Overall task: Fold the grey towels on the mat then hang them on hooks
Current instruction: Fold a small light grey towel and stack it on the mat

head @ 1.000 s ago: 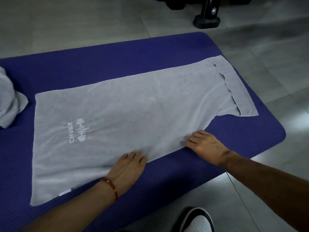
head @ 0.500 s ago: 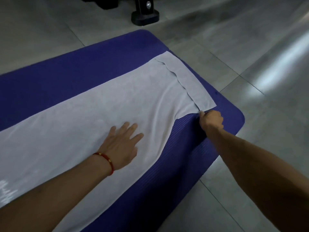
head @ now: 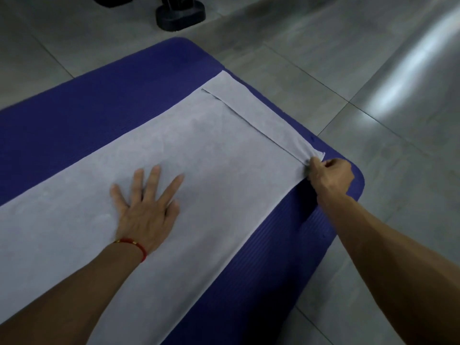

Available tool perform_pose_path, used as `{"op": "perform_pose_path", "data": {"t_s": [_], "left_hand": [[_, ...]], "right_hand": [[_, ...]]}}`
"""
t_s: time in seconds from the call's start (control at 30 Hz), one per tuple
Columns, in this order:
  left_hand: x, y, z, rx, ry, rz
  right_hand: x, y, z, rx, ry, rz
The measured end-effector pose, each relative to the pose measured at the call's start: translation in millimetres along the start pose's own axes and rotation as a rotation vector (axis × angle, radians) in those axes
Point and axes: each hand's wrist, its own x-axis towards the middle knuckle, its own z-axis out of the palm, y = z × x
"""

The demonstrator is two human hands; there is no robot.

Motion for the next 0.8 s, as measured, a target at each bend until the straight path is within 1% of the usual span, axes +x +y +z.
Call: {"op": "perform_pose_path", "data": {"t_s": [0.07, 0.13, 0.2, 0.27, 0.3, 0.33, 0.37, 0.4, 0.43, 0.47, 0.5, 0.53, 0.63, 0.7, 0.73, 0.8], "left_hand": [[1.5, 1.3, -1.4, 0.007, -0.002, -0.004], [2.1, 2.5, -5.0, 0.025, -0.013, -0.006], [5.2, 2.4, -8.3, 0.061, -0.024, -0.001], [12.5, 2.3, -13.5, 0.062, -0.025, -0.008], [18.3, 1.6, -15.8, 0.052, -0.013, -0.028], [25.6, 0.0, -18.0, 0.043, 0.003, -0.060], [34.1, -2.9, -19.3, 0.037, 0.025, -0.099], [43.2, -8.1, -19.4, 0.025, 0.041, -0.145], [51.5, -15.6, -18.2, 0.006, 0.048, -0.198], [56.9, -24.4, -15.6, -0.011, 0.044, -0.253], [60.8, -33.0, -12.7, -0.023, 0.037, -0.290], [62.0, -39.8, -10.1, -0.036, 0.036, -0.299], [60.4, -43.7, -6.3, -0.060, 0.077, -0.266], [61.2, -43.6, -5.4, -0.068, 0.079, -0.264], [60.8, -42.7, -5.5, -0.079, 0.085, -0.261], [60.3, -43.4, -5.7, -0.081, 0.100, -0.257]], "right_hand": [[3.0, 6.2, 0.9, -0.053, -0.017, -0.015], [3.1, 12.1, 2.0, -0.119, -0.083, -0.011], [4.2, 11.2, 0.6, -0.126, -0.148, -0.025], [3.1, 8.7, -1.1, -0.116, -0.145, -0.122], [3.4, 10.4, 0.6, -0.190, -0.115, -0.227], [1.9, 12.1, 3.3, -0.339, -0.097, -0.349], [-1.2, 15.0, 6.9, -0.522, -0.109, -0.462], [-5.2, 18.6, 11.5, -0.689, -0.153, -0.532], [-8.9, 20.6, 17.4, -0.796, -0.208, -0.532], [-13.3, 19.2, 23.3, -0.845, -0.234, -0.502], [-16.4, 15.5, 31.1, -0.860, -0.239, -0.489], [-20.4, 9.6, 39.8, -0.873, -0.248, -0.527], [-30.1, -22.8, 76.3, -0.837, -0.376, -0.781], [-32.7, -52.9, 111.3, -0.815, -0.464, -0.866], [-35.2, -64.8, 127.4, -0.823, -0.478, -0.861], [-44.3, -79.7, 154.8, -0.831, -0.468, -0.787]]}}
